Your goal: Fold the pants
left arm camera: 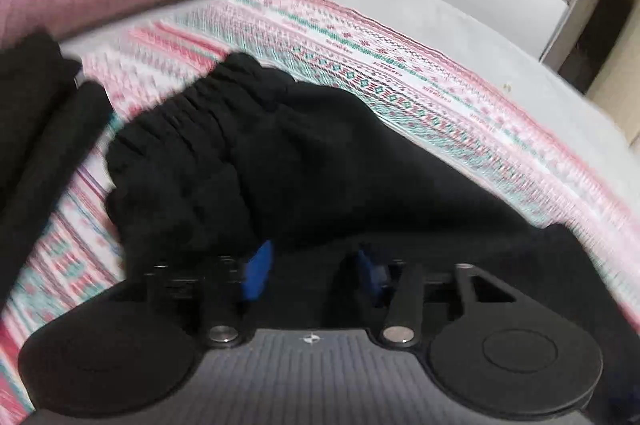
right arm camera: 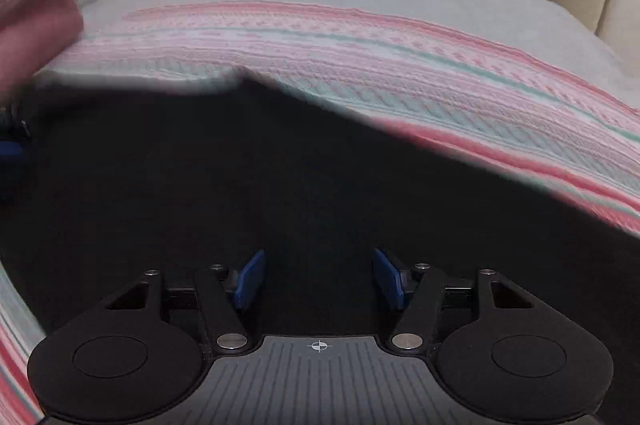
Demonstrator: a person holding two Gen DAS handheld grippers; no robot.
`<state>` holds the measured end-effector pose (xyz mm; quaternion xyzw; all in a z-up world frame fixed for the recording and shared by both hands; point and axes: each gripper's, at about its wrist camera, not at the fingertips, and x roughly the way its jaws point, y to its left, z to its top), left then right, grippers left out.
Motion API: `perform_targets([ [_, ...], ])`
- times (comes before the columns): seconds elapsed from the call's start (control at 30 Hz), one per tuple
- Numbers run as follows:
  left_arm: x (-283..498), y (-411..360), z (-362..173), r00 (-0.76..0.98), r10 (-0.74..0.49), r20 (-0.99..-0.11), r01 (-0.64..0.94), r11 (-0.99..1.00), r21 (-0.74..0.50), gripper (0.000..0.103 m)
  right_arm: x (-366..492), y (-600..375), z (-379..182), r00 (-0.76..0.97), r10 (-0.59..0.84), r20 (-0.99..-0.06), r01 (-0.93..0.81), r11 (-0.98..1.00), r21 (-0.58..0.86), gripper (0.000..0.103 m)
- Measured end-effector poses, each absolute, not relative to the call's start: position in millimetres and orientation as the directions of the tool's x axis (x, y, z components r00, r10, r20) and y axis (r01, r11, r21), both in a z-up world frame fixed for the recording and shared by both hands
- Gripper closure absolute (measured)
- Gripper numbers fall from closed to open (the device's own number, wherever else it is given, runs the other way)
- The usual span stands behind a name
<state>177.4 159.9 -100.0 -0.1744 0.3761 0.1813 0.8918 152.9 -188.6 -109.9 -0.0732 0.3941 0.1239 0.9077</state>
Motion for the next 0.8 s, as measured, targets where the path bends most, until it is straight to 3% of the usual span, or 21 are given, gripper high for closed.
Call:
perform_targets([
  [0.1, 171.2, 163.5, -103.5, 0.661, 0.169, -0.731, -0.421, 0.890, -0.175, 0.031, 148.3, -261.9, -112.3, 0.691, 0.143, -0.708, -0.137, 0.988, 0.065, 0.047],
  [0.23, 159.5, 176.1, -102.3, 0.658, 0.144, -0.739, -0.433, 0.875, -0.215, 0.044, 149.4, -340.4, -103.2, 0.705, 0.045, -0.708, 0.028, 0.995, 0.091, 0.047],
  [0.3, 151.0, 176.2, -100.2, 0.656, 0.143, -0.741, -0.430, 0.877, -0.212, 0.044, 141.0, -381.1, -104.2, 0.726, -0.010, -0.688, 0.103, 0.990, 0.095, 0.047],
  [0.37, 147.1, 178.4, -99.6, 0.655, 0.128, -0.744, -0.426, 0.876, -0.225, 0.044, 128.6, -419.5, -106.0, 0.743, -0.100, -0.662, 0.218, 0.971, 0.098, 0.057],
  [0.43, 143.4, 176.9, -97.8, 0.656, 0.118, -0.746, -0.424, 0.875, -0.234, 0.044, 121.2, -444.5, -108.2, 0.747, -0.164, -0.645, 0.305, 0.946, 0.113, 0.059],
  [0.5, 139.5, 171.9, -93.5, 0.658, 0.128, -0.742, -0.423, 0.878, -0.223, 0.043, 113.9, -457.1, -105.2, 0.723, -0.266, -0.637, 0.384, 0.922, 0.051, 0.075],
  [0.67, 123.6, 173.4, -70.9, 0.699, 0.168, -0.695, -0.428, 0.877, -0.219, 0.034, 97.5, -438.3, -86.2, 0.694, -0.378, -0.613, 0.411, 0.907, -0.094, 0.062],
  [0.73, 112.8, 189.1, -65.4, 0.714, 0.179, -0.677, -0.467, 0.842, -0.269, 0.033, 90.6, -425.6, -76.3, 0.740, -0.300, -0.601, 0.345, 0.938, -0.044, 0.061],
  [0.8, 103.5, 214.2, -68.8, 0.729, 0.103, -0.677, -0.485, 0.775, -0.405, 0.033, 87.3, -410.5, -76.1, 0.760, -0.183, -0.624, 0.239, 0.971, 0.006, 0.057],
])
